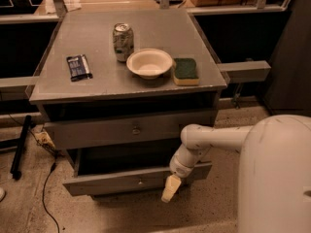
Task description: Open middle drawer
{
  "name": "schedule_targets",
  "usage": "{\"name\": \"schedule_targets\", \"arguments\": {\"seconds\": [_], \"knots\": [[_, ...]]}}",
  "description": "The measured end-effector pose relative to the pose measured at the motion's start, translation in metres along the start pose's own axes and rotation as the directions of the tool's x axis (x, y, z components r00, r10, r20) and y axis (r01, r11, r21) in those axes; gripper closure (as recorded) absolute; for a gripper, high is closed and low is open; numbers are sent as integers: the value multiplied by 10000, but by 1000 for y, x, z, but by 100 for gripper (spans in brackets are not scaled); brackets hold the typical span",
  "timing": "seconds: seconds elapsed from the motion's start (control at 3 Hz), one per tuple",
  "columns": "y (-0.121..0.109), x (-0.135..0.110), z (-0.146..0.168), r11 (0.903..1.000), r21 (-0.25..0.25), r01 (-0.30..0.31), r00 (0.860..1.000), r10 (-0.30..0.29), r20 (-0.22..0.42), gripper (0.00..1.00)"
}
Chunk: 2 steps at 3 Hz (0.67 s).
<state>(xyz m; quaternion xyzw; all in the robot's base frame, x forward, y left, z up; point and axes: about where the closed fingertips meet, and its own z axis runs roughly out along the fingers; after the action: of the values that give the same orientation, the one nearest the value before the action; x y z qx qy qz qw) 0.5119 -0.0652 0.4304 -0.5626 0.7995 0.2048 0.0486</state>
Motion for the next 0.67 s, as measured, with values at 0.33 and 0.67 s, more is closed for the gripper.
{"name": "schedule_targets", "arguments": {"seconds": [0.33, 0.67], "knots": [[-2, -1, -1, 10000, 0, 0, 10000, 0, 0, 0], [-1, 0, -2, 10000, -19, -43, 10000, 43, -5, 0]]}}
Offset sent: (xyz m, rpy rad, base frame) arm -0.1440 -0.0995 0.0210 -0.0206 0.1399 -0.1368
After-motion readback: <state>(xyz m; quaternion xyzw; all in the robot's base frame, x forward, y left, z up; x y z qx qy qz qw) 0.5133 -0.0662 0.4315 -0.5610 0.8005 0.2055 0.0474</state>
